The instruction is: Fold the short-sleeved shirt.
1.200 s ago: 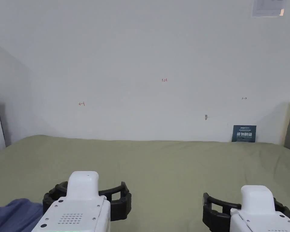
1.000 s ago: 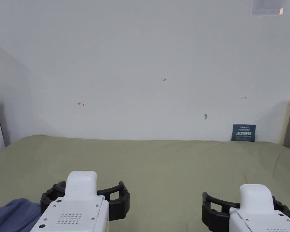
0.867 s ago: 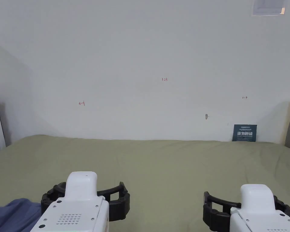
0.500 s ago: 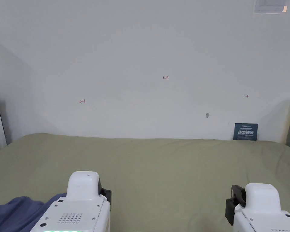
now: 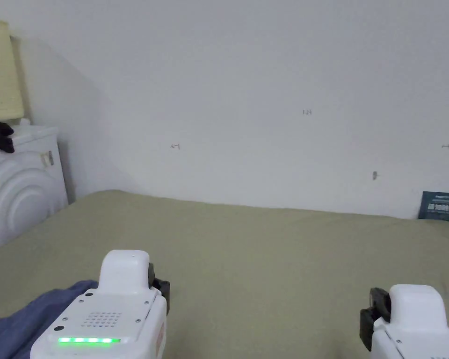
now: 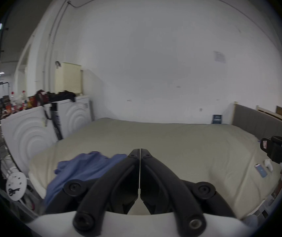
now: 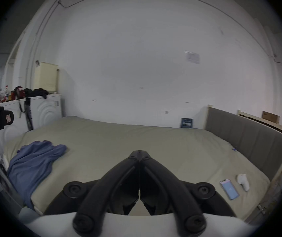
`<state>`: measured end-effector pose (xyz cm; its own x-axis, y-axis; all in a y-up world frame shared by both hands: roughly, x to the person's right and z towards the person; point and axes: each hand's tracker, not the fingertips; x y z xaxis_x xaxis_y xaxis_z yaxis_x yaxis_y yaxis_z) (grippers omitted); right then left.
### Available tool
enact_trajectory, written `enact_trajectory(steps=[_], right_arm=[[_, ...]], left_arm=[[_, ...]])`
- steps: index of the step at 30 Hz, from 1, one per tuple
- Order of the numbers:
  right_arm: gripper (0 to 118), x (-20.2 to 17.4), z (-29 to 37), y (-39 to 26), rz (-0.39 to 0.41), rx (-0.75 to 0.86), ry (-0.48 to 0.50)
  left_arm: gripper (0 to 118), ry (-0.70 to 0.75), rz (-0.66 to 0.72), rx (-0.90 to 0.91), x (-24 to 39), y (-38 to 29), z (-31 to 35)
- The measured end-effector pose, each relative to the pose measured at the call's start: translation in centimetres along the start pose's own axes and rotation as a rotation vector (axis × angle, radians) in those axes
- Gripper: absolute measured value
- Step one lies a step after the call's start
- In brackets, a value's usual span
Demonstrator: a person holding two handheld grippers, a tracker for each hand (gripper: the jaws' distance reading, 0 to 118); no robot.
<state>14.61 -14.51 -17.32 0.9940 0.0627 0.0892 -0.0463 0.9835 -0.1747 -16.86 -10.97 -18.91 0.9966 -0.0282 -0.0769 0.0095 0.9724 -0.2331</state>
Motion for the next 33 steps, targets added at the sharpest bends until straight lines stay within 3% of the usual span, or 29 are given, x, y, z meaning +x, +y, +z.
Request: enact_trajectory(steps=[10, 15, 23, 33], right_arm=[[2, -13.0, -4.2, 0.4, -0.058, -0.026, 0.381], [2, -15.6, -5.0, 0.2, -0.04, -0.033, 0.426], [2, -16.2, -6.0, -0.7, -0.019, -0.059, 0.443], [2, -16.9, -8.4, -3.0, -0.004, -0.125, 0.448]], left_arm=[[0, 0.365, 0.039, -0.044, -13.1, -1.1, 3.7], [0, 0.411, 0.054, -0.062, -15.5, -1.8, 4.5], [0, 0.4, 0.048, -0.102, -16.4, -2.8, 2.7], [0, 0.263, 0.157, -0.272, -17.6, -5.5, -6.7]])
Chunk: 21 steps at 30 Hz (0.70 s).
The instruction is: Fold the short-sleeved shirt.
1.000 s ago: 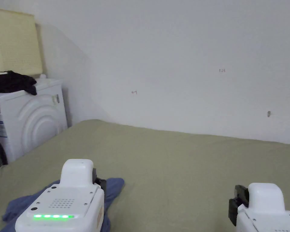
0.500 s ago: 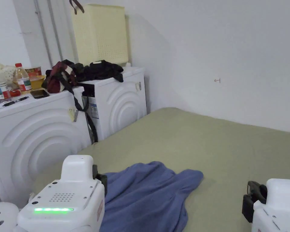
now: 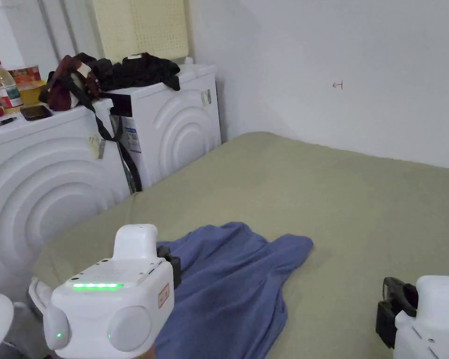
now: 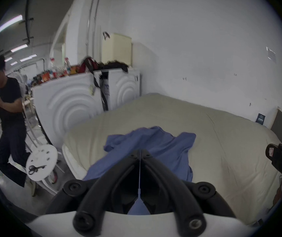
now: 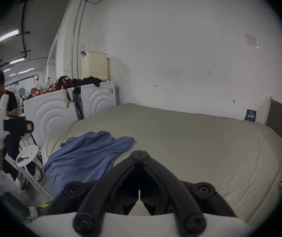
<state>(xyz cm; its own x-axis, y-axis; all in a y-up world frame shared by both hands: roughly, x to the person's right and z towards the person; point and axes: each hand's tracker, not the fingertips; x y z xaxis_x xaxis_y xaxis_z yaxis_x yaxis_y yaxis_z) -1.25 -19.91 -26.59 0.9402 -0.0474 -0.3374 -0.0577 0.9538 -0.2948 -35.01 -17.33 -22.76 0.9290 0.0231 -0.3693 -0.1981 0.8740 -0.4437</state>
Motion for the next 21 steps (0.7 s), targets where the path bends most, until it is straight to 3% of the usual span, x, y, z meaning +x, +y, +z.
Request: enact_trajectory(steps=[9, 10, 13, 14, 21], right_arm=[[2, 1.1, -2.9, -3.9, 0.016, -0.117, -0.013], [2, 1.3, -3.4, -4.2, 0.013, -0.13, -0.012], [2, 1.9, -4.5, -5.3, -0.007, -0.178, -0.012], [2, 2.0, -4.8, -5.6, -0.009, -0.188, -0.01], [2, 2.7, -5.2, -7.2, -0.009, -0.246, -0.024]], left_arm=[[5, -0.153, -0.087, -0.315, 4.7, -1.0, -16.1], [13, -0.161, -0.088, -0.341, 5.1, -1.2, -17.7], [107, -0.176, -0.082, -0.439, 5.9, -1.7, -22.0], [118, -0.182, -0.082, -0.473, 6.1, -2.0, -23.2], [118, -0.208, -0.149, -0.579, 9.1, -5.0, -26.5]])
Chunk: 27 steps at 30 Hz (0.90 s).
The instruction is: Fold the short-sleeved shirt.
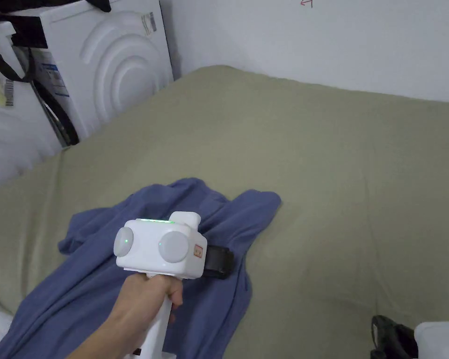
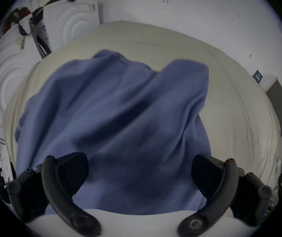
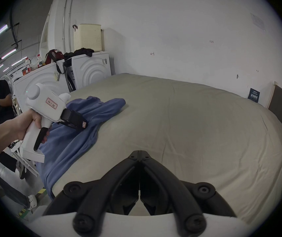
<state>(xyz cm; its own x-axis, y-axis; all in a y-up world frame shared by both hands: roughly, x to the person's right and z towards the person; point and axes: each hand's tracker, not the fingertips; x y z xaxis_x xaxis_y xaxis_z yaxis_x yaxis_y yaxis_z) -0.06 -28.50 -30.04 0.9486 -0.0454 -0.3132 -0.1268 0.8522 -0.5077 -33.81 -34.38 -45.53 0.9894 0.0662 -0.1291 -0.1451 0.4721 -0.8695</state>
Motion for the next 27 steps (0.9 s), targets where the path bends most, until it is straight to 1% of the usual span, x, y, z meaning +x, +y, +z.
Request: enact_trajectory(steps=[1, 2, 3, 4, 5, 6, 7, 8, 9, 11, 12, 14, 17, 20, 24, 27], right_arm=[[2, 0.1, 0.2, -0.2, 0.002, -0.003, -0.001], [2, 0.3, 0.4, -0.3, 0.005, -0.01, -0.004], [2, 0.4, 0.8, -0.4, 0.012, -0.014, -0.008], [2, 0.7, 1.2, -0.6, 0.014, -0.014, -0.015], [2, 0.9, 1.6, -0.6, 0.014, -0.013, -0.021], [2, 1.4, 2.3, -0.6, 0.011, -0.013, -0.024], [2, 1.8, 2.9, -0.6, 0.006, -0.012, -0.026], [2, 2.2, 3.5, -0.6, -0.003, -0.011, -0.031], [2, 2.7, 4.2, -0.6, -0.008, -0.012, -0.042], [2, 3.7, 5.8, -0.7, -0.012, -0.003, -0.061], [2, 4.3, 6.8, -0.7, -0.014, 0.008, -0.082], [2, 5.6, 8.5, -0.8, -0.021, 0.021, -0.109], [2, 7.6, 11.0, -1.2, -0.054, 0.037, -0.151], [2, 9.5, 13.4, -1.6, -0.086, 0.055, -0.2], [2, 11.8, 16.6, -2.2, -0.119, 0.076, -0.276], [2, 13.6, 18.8, -2.7, -0.152, 0.093, -0.332]], left_arm=[[118, 0.005, -0.014, -0.022, 0.4, -0.2, -0.7], [115, 0.033, -0.044, -0.042, 0.8, -0.4, -1.2], [106, 0.07, -0.07, -0.034, 1.1, -0.7, -1.4], [105, 0.047, -0.049, 0.003, 0.9, -0.9, -0.8], [100, 0.045, -0.046, -0.006, 0.8, -0.8, -0.3], [85, 0.04, -0.039, 0.011, 0.9, -0.8, 0.4], [58, 0.049, -0.029, 0.053, 1.1, -0.8, 1.3], [3, 0.086, -0.053, 0.055, 0.8, -0.7, 2.1], [1, 0.123, -0.05, 0.073, 0.5, -0.9, 2.6], [1, 0.044, -0.018, 0.042, 0.1, -0.7, 3.7], [1, 0.045, -0.01, 0.068, 0.4, -0.2, 4.7], [1, 0.067, -0.041, 0.106, 1.6, 0.4, 6.5], [1, 0.03, -0.084, 0.144, 4.4, 1.4, 8.9], [1, -0.03, -0.134, 0.202, 9.4, 2.3, 11.8], [1, -0.115, -0.264, 0.255, 18.6, 3.6, 14.7], [1, -0.23, -0.329, 0.275, 26.3, 4.0, 16.1]])
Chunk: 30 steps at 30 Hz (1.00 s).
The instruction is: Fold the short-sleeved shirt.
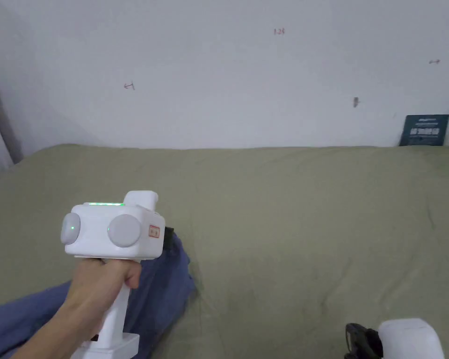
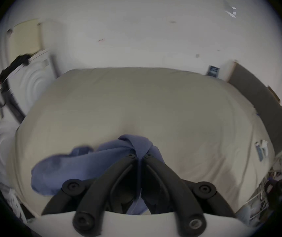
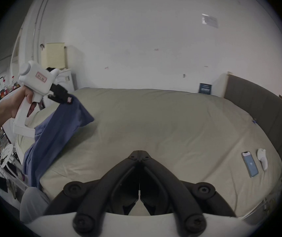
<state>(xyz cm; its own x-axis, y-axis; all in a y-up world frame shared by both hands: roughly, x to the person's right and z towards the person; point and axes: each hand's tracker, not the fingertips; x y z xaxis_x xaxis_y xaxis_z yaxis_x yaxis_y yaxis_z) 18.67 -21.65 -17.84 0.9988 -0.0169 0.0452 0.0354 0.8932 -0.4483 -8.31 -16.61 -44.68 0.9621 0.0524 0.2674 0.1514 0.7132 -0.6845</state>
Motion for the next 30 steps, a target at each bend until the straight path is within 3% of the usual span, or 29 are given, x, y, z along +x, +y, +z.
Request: enact_trajectory(steps=[10, 17, 18, 19, 20, 21, 22, 26, 30], right_arm=[[2, 7.4, 2.0, -0.8, -0.074, -0.017, -0.186], [2, 10.6, 0.9, -2.3, -0.099, -0.067, -0.236], [2, 10.9, 0.6, -2.5, -0.101, -0.078, -0.242], [2, 11.1, 0.3, -2.6, -0.102, -0.084, -0.243], [2, 11.3, 0.0, -2.7, -0.105, -0.09, -0.246], [2, 11.4, -0.3, -2.8, -0.108, -0.097, -0.25], [2, 11.5, -0.5, -2.8, -0.109, -0.1, -0.248], [2, 11.0, -0.7, -2.5, -0.107, -0.093, -0.239], [2, 9.5, 0.3, -1.4, -0.11, -0.032, -0.207]], left_arm=[[1, -0.37, -0.175, -0.029, 22.3, 2.5, -6.2], [2, -0.348, -0.215, -0.23, 28.1, -3.7, -15.7], [8, -0.328, -0.202, -0.233, 28.0, -4.5, -16.7], [23, -0.316, -0.196, -0.229, 27.8, -5.2, -17.3], [75, -0.281, -0.188, -0.229, 27.5, -5.7, -17.7], [108, -0.281, -0.196, -0.23, 27.2, -6.1, -17.9], [118, -0.288, -0.191, -0.229, 26.5, -6.4, -17.7], [118, -0.281, -0.15, -0.147, 22.9, -6.0, -12.8], [117, -0.238, -0.074, 0.036, 16.9, -6.4, -3.4]])
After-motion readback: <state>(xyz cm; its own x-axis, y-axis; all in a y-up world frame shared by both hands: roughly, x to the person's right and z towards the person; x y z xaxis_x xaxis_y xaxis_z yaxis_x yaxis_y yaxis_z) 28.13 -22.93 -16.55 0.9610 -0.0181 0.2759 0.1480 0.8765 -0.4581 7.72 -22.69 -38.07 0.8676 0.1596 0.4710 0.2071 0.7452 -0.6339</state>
